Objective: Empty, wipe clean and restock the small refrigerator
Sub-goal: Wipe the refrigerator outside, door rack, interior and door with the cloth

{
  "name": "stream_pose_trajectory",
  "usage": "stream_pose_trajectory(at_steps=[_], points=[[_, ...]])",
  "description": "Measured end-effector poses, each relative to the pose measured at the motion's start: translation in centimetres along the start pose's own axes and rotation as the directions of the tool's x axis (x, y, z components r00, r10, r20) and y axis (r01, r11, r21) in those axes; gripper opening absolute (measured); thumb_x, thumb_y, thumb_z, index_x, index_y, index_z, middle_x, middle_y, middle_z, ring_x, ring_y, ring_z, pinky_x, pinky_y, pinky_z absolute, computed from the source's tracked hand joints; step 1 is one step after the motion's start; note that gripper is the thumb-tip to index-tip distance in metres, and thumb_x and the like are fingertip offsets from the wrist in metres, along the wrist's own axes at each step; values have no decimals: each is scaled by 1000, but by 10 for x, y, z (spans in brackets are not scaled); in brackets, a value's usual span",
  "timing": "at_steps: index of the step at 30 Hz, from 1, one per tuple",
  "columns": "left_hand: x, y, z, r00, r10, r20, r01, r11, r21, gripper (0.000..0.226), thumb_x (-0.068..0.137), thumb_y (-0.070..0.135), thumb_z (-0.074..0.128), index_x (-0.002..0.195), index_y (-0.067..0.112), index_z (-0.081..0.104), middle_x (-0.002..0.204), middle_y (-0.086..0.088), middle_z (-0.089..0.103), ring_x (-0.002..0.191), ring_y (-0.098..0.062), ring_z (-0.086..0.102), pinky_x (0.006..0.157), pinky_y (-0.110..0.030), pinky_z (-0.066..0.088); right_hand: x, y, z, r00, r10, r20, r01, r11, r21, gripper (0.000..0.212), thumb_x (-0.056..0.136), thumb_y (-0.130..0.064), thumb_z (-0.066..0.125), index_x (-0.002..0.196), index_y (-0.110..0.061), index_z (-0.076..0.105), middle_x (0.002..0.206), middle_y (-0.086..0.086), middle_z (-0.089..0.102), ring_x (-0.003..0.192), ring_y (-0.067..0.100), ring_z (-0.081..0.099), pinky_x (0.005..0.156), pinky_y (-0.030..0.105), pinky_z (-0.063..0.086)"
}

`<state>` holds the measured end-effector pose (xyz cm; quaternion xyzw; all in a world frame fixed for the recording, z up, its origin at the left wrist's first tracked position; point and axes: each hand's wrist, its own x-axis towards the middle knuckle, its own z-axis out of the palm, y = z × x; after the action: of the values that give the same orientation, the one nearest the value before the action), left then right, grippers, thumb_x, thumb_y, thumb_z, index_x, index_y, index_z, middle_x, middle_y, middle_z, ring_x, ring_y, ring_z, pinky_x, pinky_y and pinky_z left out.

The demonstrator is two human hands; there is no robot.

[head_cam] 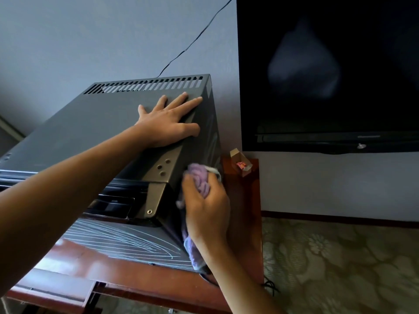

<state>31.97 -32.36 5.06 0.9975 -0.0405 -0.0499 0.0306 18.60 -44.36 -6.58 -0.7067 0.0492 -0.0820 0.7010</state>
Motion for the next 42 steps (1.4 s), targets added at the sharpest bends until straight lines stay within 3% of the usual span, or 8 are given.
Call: stream_pose_trajectory(at_steps=[4,11,18,22,28,32,38,42], points=[[-1,2,0,1000,-4,6,4,1000,-2,87,73,74,37,152,64,2,170,16,-4,157,-28,-5,116,-74,0,4,-8,11,976,-186,-112,188,982,13,35,92,-54,54,106,-28,72,95,-9,73,91,11,69,80,37,56],[-1,2,0,1000,-12,4,13,1000,-20,85,74,72,38,151,66,3,170,17,-3,157,-27,-6,116,-74,-3,22,136,3,923,385,32,-357,883,-305,36,102,-53,41,121,-31,63,110,3,67,109,28,64,81,31,41],[1,0,1,1000,-1,0,1,1000,-15,85,74,73,37,151,66,2,170,18,-3,157,-26,-6,116,-74,-1,19,267,7,802,593,78,-525,760,-382,41,102,-50,40,120,-21,63,122,7,65,116,31,63,97,35,47],[2,0,1,1000,1,-6,-1,1000,-16,85,74,74,38,151,66,3,170,18,-2,157,-25,-5,116,-74,-2,24,268,4,821,567,63,-515,785,-345,35,106,-42,38,97,-20,64,99,4,69,105,29,65,89,30,42],[4,-1,2,1000,9,-16,-10,1000,-21,85,73,74,37,151,66,5,170,18,-1,157,-25,-4,115,-75,-1,49,149,5,928,362,91,-312,886,-344,27,108,-34,34,114,-31,61,110,-5,57,111,21,61,84,29,39],[3,0,2,1000,4,-9,-4,1000,-15,86,72,74,37,151,66,4,170,17,-2,157,-26,-4,115,-76,-1,50,26,6,996,86,22,-80,977,-196,50,87,-60,38,102,-20,66,94,-5,64,95,21,65,83,35,49],[6,-2,4,1000,-2,-10,2,1000,10,87,68,81,30,149,68,1,170,18,-3,157,-25,-4,115,-75,-1,47,-29,17,958,-269,-100,256,959,-125,36,94,-49,44,86,-21,64,80,-3,67,75,15,63,64,32,50],[4,-1,2,1000,-2,-3,2,1000,-17,86,71,76,37,150,67,3,170,19,-2,157,-24,-4,115,-76,-1,60,35,13,1000,-29,-5,27,972,-235,30,102,-47,44,98,-24,63,96,-1,65,92,20,63,76,31,44]])
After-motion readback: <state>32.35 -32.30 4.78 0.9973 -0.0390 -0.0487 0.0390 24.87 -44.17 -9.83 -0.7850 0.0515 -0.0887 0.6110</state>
